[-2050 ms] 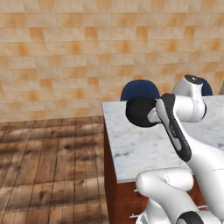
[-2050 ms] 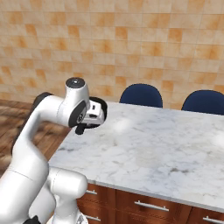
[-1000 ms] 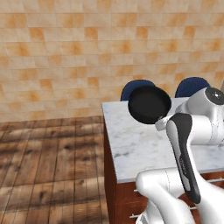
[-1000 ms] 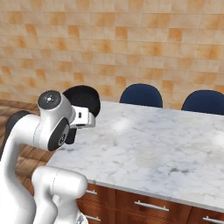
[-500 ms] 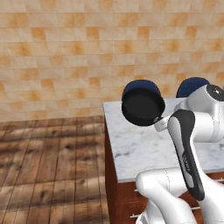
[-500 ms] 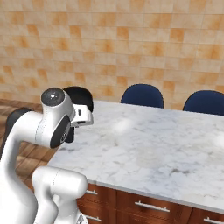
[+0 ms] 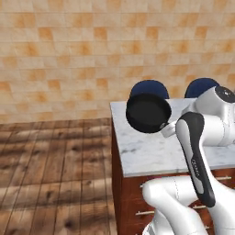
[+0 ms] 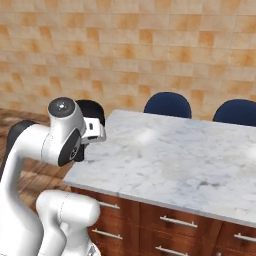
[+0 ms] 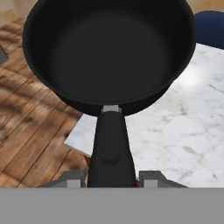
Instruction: Pick the mug and saucepan and place them in the sink. Then turn on the water.
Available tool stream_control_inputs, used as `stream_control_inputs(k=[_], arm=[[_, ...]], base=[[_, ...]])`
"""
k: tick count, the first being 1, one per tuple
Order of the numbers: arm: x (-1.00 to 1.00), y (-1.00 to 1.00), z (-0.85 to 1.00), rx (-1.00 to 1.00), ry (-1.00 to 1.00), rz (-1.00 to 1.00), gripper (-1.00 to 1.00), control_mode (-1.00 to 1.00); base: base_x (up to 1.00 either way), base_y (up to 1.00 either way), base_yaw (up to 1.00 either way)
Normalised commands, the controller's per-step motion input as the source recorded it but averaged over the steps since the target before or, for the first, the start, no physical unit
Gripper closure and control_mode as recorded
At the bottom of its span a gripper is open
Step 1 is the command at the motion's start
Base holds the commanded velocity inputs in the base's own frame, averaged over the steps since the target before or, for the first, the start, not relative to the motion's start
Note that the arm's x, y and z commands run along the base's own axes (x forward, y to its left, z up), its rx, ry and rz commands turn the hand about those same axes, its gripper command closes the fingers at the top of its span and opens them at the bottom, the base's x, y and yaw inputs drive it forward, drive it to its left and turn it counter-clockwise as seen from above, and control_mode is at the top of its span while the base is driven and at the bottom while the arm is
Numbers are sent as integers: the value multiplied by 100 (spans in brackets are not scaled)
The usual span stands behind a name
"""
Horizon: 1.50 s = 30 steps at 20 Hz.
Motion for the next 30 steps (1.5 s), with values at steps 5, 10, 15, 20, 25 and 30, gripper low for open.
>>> stream_control_inputs(k=[5,10,15,20,25,30], arm=[[0,0,0,0,0,0,100,100],[0,0,0,0,0,0,100,100],[0,0,0,0,0,0,100,100],[0,0,0,0,0,0,100,100],[0,0,0,0,0,0,100,100],[0,0,0,0,0,0,100,100]], base=[[-76,27,0],[-41,61,16],[-12,96,30],[0,92,41],[0,92,45],[0,92,51]])
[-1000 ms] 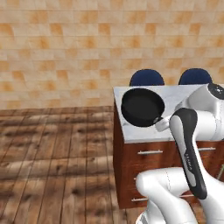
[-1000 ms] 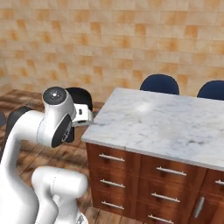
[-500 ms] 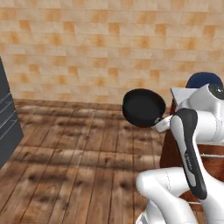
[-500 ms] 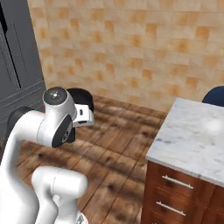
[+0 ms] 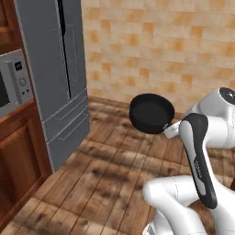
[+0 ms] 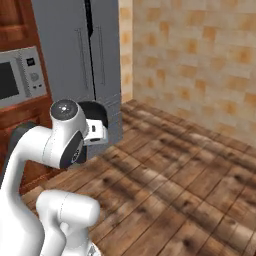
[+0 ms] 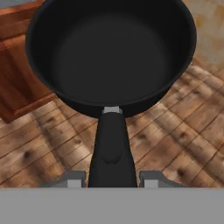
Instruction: Pick the mug and saucepan and place them in the sink. Then turn on the water.
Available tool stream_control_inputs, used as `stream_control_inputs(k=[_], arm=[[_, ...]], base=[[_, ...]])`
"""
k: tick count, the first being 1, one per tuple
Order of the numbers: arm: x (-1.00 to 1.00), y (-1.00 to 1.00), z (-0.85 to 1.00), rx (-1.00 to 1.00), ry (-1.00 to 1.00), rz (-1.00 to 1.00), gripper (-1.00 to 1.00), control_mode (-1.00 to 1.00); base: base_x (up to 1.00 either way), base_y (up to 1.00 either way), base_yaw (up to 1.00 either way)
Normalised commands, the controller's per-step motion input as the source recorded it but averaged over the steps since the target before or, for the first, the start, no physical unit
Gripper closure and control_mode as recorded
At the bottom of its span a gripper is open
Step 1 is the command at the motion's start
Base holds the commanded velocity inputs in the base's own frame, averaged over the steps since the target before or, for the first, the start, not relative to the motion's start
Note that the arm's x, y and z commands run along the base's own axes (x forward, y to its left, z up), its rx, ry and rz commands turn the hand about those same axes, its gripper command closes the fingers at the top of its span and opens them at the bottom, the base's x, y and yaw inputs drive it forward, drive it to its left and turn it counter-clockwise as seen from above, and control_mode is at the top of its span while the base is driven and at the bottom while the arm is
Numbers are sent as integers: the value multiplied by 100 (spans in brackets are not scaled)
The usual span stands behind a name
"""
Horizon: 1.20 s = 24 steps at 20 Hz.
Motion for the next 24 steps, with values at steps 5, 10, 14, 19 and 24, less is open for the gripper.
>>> stream_control_inputs(k=[5,10,14,19,24], arm=[[0,0,0,0,0,0,100,100],[0,0,0,0,0,0,100,100],[0,0,0,0,0,0,100,100],[0,0,0,0,0,0,100,100],[0,0,0,0,0,0,100,100]], base=[[0,89,56],[3,78,51],[4,42,45],[0,25,37],[0,35,39]])
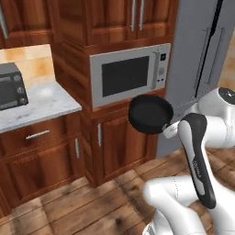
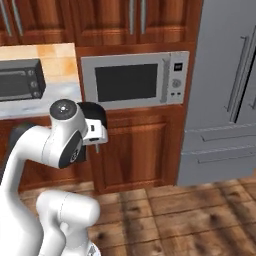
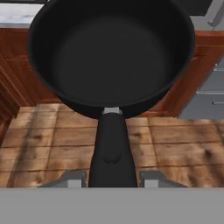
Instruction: Pick the mug and saucepan and place them in the sink. Then turn on the water.
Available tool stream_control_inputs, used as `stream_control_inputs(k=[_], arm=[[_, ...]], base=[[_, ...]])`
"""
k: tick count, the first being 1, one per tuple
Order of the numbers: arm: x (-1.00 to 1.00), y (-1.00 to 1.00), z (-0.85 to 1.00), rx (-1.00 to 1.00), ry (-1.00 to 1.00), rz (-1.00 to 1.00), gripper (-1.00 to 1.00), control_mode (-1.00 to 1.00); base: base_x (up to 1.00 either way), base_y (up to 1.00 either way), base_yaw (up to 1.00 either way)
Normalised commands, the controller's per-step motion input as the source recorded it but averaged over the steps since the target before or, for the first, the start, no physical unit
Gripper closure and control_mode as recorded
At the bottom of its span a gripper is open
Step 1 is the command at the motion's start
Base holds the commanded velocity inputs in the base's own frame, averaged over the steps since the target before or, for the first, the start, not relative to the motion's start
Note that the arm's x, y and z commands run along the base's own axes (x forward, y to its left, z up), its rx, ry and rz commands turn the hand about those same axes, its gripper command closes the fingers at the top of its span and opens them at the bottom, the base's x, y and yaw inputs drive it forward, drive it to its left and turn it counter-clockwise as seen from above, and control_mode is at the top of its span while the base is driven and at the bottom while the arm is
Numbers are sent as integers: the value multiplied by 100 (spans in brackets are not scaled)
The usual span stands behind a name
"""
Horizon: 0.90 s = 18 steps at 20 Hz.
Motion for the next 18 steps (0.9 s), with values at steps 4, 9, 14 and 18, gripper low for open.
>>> stream_control_inputs(k=[4,9,14,18], arm=[[0,0,0,0,0,0,100,100],[0,0,0,0,0,0,100,100],[0,0,0,0,0,0,100,100],[0,0,0,0,0,0,100,100]], base=[[0,58,38],[0,87,34],[-6,97,35],[-2,87,33]])
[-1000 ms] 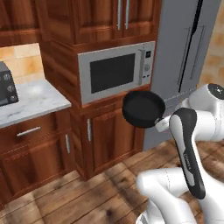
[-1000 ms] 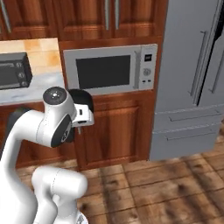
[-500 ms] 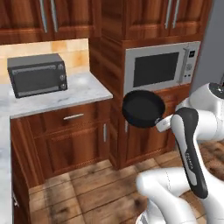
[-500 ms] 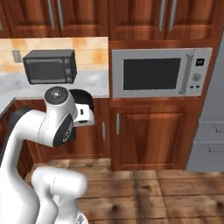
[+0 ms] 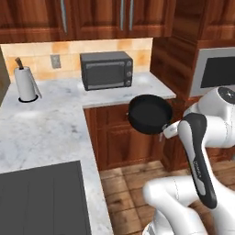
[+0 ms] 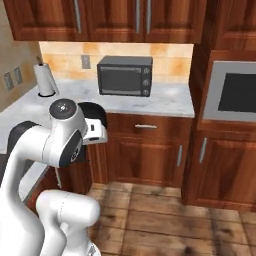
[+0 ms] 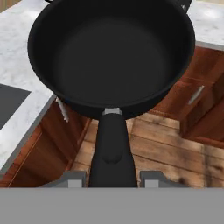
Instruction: Pick the mug and saucepan and place them in the sink. Then turn on the water.
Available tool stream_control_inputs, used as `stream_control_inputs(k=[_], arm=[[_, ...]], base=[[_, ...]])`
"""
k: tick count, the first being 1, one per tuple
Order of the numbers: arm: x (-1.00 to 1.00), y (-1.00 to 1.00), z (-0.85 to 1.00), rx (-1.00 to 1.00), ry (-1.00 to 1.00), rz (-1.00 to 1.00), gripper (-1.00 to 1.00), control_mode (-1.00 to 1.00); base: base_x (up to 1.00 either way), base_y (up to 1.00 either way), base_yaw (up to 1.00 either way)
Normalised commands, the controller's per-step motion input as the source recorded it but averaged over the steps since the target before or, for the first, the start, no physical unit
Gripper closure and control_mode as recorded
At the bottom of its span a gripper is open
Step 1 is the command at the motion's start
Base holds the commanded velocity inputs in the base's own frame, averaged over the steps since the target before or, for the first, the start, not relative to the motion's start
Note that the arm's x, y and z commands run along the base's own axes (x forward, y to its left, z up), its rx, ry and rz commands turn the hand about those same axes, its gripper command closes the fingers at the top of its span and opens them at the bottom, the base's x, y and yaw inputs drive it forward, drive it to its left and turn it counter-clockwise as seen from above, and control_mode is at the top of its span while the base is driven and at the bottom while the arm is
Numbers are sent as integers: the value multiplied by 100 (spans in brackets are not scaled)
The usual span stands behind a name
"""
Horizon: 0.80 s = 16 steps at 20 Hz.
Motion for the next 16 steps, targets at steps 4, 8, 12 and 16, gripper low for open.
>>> stream_control_inputs(k=[4,8,12,16], arm=[[0,0,0,0,0,0,100,100],[0,0,0,0,0,0,100,100],[0,0,0,0,0,0,100,100],[0,0,0,0,0,0,100,100]], base=[[0,34,30],[0,-3,34],[-25,-6,38],[-41,0,41]])
